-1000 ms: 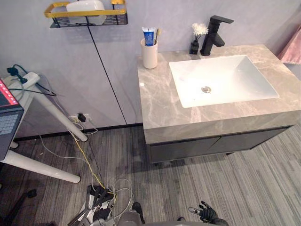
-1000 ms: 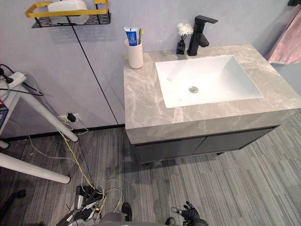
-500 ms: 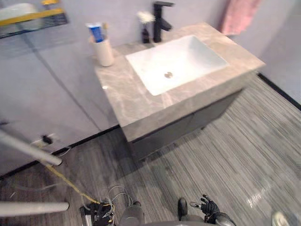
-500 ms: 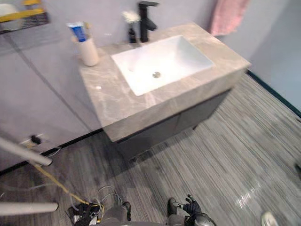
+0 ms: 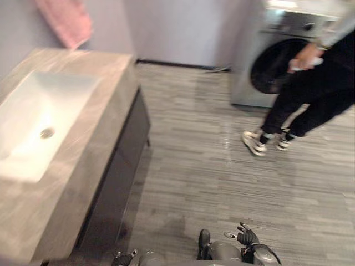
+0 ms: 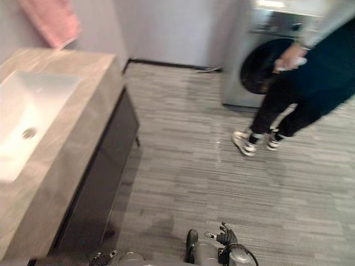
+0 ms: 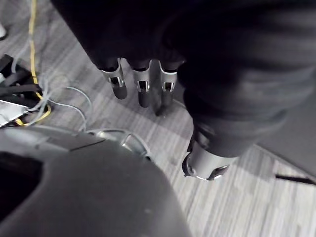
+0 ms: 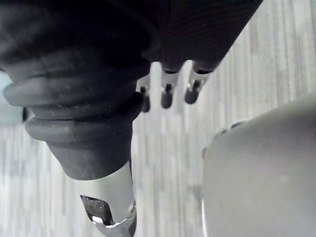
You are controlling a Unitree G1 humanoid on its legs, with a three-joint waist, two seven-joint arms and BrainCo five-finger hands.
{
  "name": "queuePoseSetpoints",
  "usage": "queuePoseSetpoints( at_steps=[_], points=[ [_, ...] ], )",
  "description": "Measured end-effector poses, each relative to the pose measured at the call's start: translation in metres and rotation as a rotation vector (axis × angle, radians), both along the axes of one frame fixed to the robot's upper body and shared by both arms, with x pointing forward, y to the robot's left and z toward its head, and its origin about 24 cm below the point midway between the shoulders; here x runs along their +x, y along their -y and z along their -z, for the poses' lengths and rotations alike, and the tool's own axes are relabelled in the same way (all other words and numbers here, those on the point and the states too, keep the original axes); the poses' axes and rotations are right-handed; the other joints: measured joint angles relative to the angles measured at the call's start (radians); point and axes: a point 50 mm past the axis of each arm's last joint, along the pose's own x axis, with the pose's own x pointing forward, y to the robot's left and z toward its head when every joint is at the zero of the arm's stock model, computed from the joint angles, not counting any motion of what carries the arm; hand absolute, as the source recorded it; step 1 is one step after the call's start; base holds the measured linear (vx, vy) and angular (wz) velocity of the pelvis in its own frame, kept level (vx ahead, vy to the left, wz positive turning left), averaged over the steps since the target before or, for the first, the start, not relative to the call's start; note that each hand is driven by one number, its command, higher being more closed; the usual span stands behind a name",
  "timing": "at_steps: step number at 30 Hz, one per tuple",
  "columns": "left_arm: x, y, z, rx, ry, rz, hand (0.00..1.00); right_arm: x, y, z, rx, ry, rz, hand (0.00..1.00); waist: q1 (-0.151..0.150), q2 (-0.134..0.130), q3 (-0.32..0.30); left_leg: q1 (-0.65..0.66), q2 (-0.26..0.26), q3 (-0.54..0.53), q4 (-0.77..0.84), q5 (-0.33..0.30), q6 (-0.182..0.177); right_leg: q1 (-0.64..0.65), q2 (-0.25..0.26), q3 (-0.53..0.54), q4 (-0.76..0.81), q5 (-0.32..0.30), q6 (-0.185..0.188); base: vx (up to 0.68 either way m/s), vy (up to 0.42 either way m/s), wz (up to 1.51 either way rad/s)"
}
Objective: Organize washtable
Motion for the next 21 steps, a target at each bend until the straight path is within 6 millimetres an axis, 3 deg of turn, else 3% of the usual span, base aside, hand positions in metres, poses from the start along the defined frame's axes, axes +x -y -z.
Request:
queuePoseSetpoints(
  at_steps=[1,3,4,6,8,9,10,11,12,14,15,17,18,19,20,21],
  points=[
    [-0.001,-0.001,0.0,0.004,-0.002,-0.001,0.0,-0.001,-0.002,0.0,0.005,-0.002,0.0,0.0,-0.001,-0.001,-0.001,-0.021,0.006,-0.039,0.048,0.038,0.013,0.008,0.012,0.031,-0.002,-0.003,-0.006,0.34,0.011,-1.57],
    [-0.001,-0.001,0.0,0.006,0.001,-0.01,0.0,-0.003,0.001,0.001,0.007,-0.009,0.025,0.0,-0.004,-0.004,0.0,-0.111,-0.06,-0.205,0.084,-0.059,-0.09,0.038,0.022,0.141,-0.015,-0.004,-0.009,0.33,0.097,-1.37],
    [0.0,0.0,0.0,0.006,0.002,-0.009,0.0,-0.004,0.001,0.002,0.007,-0.015,0.031,0.0,-0.002,-0.012,0.004,-0.128,-0.074,-0.22,0.072,-0.071,-0.099,0.046,0.02,0.168,-0.019,-0.003,-0.008,0.27,0.15,-1.23],
    [-0.001,0.003,0.0,0.0,-0.001,-0.007,0.0,-0.006,0.003,0.003,0.009,-0.026,0.044,0.0,0.002,-0.014,0.004,-0.19,-0.163,-0.316,-0.006,-0.105,-0.138,0.079,0.011,0.282,-0.027,-0.003,-0.003,0.22,0.193,-1.36],
    [-0.005,0.007,0.001,-0.008,-0.009,-0.004,0.0,-0.01,0.003,0.004,0.012,-0.042,0.05,0.0,0.018,-0.014,0.004,-0.219,-0.321,-0.583,-0.232,-0.139,-0.202,0.081,0.005,0.409,-0.02,-0.013,0.033,0.16,0.339,-1.99],
    [-0.006,0.008,0.002,-0.008,-0.013,-0.005,0.0,-0.011,0.004,0.005,0.013,-0.045,0.052,0.0,0.029,-0.012,0.003,-0.221,-0.388,-0.767,-0.353,-0.138,-0.208,0.07,0.017,0.492,0.0,-0.026,0.055,0.09,0.344,-1.94],
    [-0.007,0.008,0.002,-0.008,-0.014,-0.005,0.0,-0.01,0.003,0.004,0.015,-0.043,0.052,0.0,0.028,-0.009,0.001,-0.22,-0.407,-0.844,-0.397,-0.133,-0.216,0.06,0.024,0.527,0.009,-0.033,0.065,0.03,0.352,-2.03],
    [-0.007,0.008,0.002,-0.004,-0.017,-0.009,0.0,-0.01,0.003,0.004,0.022,-0.039,0.054,0.0,0.024,0.001,-0.009,-0.218,-0.421,-0.921,-0.433,-0.087,-0.248,0.051,0.037,0.583,0.027,-0.053,0.092,0.03,0.287,-1.38],
    [-0.007,0.007,0.001,0.003,-0.017,-0.013,0.0,-0.011,0.001,0.005,0.031,-0.038,0.064,0.0,0.02,-0.002,-0.015,-0.21,-0.434,-0.911,-0.425,-0.085,-0.211,0.05,0.034,0.608,0.031,-0.058,0.099,0.05,0.362,-1.41],
    [0.005,-0.002,-0.004,0.036,0.033,-0.025,0.0,-0.013,-0.006,0.005,0.045,-0.032,0.055,0.0,0.02,-0.037,-0.03,-0.212,-0.423,-0.759,-0.411,-0.113,-0.166,0.029,0.012,0.658,0.019,-0.057,0.106,0.06,0.342,-1.45],
    [0.006,-0.003,-0.004,0.041,0.043,-0.027,0.0,-0.013,-0.007,0.005,0.044,-0.032,0.043,0.0,0.022,-0.047,-0.035,-0.215,-0.417,-0.722,-0.393,-0.121,-0.153,0.021,0.011,0.672,0.018,-0.045,0.124,0.02,0.336,-1.9],
    [0.005,-0.006,-0.005,0.049,0.048,-0.035,0.0,-0.011,-0.014,0.003,0.052,-0.016,0.025,0.0,0.026,-0.053,-0.041,-0.222,-0.372,-0.546,-0.343,-0.159,-0.117,-0.033,0.024,0.733,0.028,-0.001,0.175,-0.03,0.404,-2.26],
    [0.005,-0.007,-0.005,0.051,0.048,-0.033,0.0,-0.01,-0.015,0.003,0.054,-0.015,0.025,0.0,0.025,-0.054,-0.042,-0.221,-0.361,-0.504,-0.346,-0.161,-0.113,-0.048,0.022,0.72,0.024,0.018,0.175,-0.06,0.329,-2.28],
    [0.006,-0.007,-0.005,0.05,0.049,-0.027,0.0,-0.008,-0.015,0.002,0.055,-0.01,0.029,0.0,0.022,-0.052,-0.041,-0.214,-0.338,-0.411,-0.364,-0.161,-0.104,-0.083,0.005,0.609,0.02,0.034,0.151,-0.09,0.19,-2.16],
    [0.008,-0.006,-0.005,0.049,0.054,-0.028,0.0,-0.009,-0.012,0.003,0.052,-0.016,0.037,0.0,0.026,-0.052,-0.04,-0.19,-0.324,-0.323,-0.387,-0.155,-0.094,-0.117,-0.052,0.352,0.029,0.032,0.15,-0.1,0.172,-2.11],
    [0.009,-0.006,-0.005,0.047,0.052,-0.027,0.0,-0.011,-0.011,0.003,0.051,-0.018,0.041,0.0,0.029,-0.051,-0.04,-0.174,-0.323,-0.289,-0.401,-0.152,-0.09,-0.118,-0.094,0.212,0.028,0.032,0.147,-0.09,0.122,-1.84]
  ],
)
